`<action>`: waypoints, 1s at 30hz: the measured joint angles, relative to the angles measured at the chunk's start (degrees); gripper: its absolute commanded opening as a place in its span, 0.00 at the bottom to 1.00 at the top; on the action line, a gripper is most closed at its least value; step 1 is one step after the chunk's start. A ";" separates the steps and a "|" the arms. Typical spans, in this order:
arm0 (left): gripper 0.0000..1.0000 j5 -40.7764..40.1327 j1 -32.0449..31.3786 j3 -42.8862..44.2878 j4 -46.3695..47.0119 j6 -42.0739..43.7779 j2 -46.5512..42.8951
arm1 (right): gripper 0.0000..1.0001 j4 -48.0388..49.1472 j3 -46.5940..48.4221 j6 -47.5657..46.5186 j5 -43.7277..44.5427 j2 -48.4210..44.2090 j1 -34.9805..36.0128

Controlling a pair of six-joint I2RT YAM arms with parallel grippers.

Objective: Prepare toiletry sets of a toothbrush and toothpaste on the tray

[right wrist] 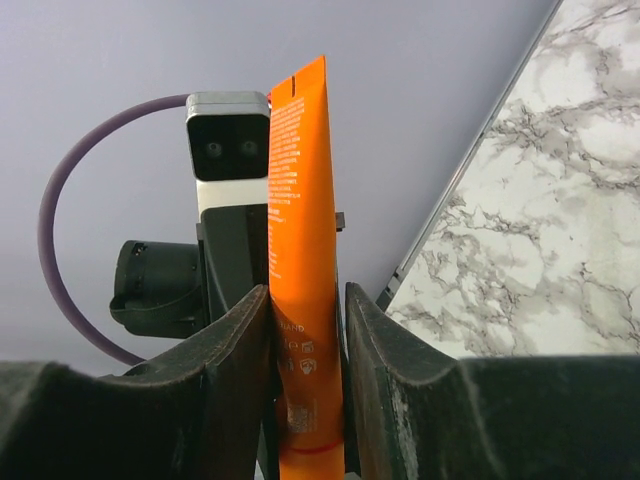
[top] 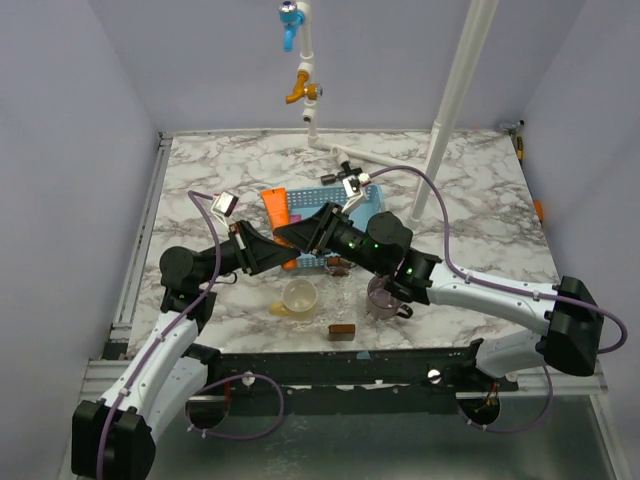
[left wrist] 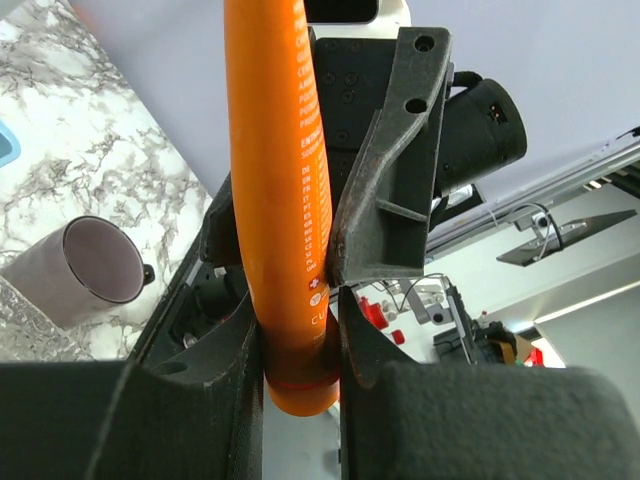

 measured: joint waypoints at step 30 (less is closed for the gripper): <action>0.00 15.80 -0.04 6.91 -37.33 25.66 -12.33 | 0.61 -35.36 18.60 -29.27 -6.32 -10.16 -0.07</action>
